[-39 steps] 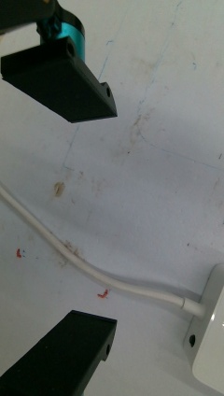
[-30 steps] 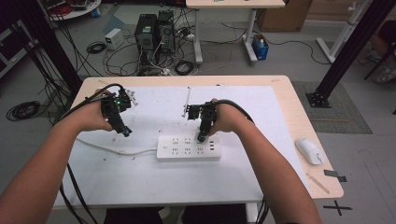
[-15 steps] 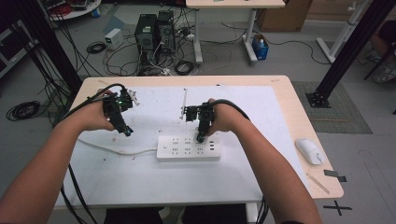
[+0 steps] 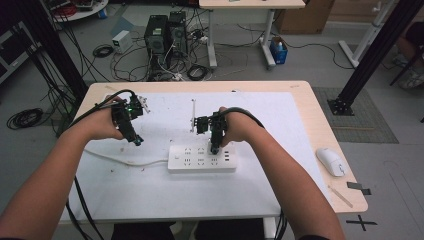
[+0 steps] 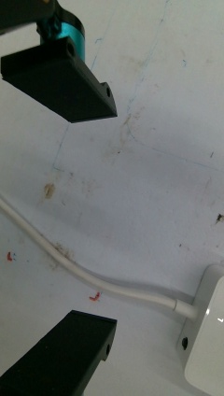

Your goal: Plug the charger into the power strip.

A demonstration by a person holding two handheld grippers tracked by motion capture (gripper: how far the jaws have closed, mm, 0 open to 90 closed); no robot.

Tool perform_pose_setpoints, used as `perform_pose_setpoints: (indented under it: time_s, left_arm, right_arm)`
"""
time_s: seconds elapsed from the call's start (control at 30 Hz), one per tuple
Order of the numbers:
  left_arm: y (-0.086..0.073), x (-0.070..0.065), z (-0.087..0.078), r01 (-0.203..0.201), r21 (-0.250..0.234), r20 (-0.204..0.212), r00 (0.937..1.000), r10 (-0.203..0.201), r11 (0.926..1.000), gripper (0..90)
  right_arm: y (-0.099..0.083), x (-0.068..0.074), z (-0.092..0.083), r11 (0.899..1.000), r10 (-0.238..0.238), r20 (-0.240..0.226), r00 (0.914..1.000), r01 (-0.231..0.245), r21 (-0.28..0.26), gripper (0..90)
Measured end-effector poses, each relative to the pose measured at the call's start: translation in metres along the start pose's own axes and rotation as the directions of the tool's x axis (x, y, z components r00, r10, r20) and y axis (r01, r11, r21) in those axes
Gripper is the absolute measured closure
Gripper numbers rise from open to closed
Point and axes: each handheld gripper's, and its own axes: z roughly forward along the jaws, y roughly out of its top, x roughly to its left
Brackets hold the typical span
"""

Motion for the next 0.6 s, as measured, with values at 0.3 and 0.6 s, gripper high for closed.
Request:
perform_pose_setpoints:
  time_s: [0.3, 0.6]
  left_arm:
    - [0.0030, -0.0009, 0.0013, -0.011, 0.010, 0.001, 0.9999, 0.011, 0.9999, 2.3]
    - [0.0004, -0.0011, 0.0025, 0.000, 0.009, -0.001, 1.0000, 0.000, 1.0000, 2.3]
  right_arm:
    - [0.0063, 0.0066, 0.0022, 0.997, -0.069, 0.039, 0.9968, 0.068, 0.026, 62.5]
    - [0.0063, 0.0057, 0.0096, 0.997, -0.062, 0.037, 0.9974, 0.061, 0.046, 62.8]
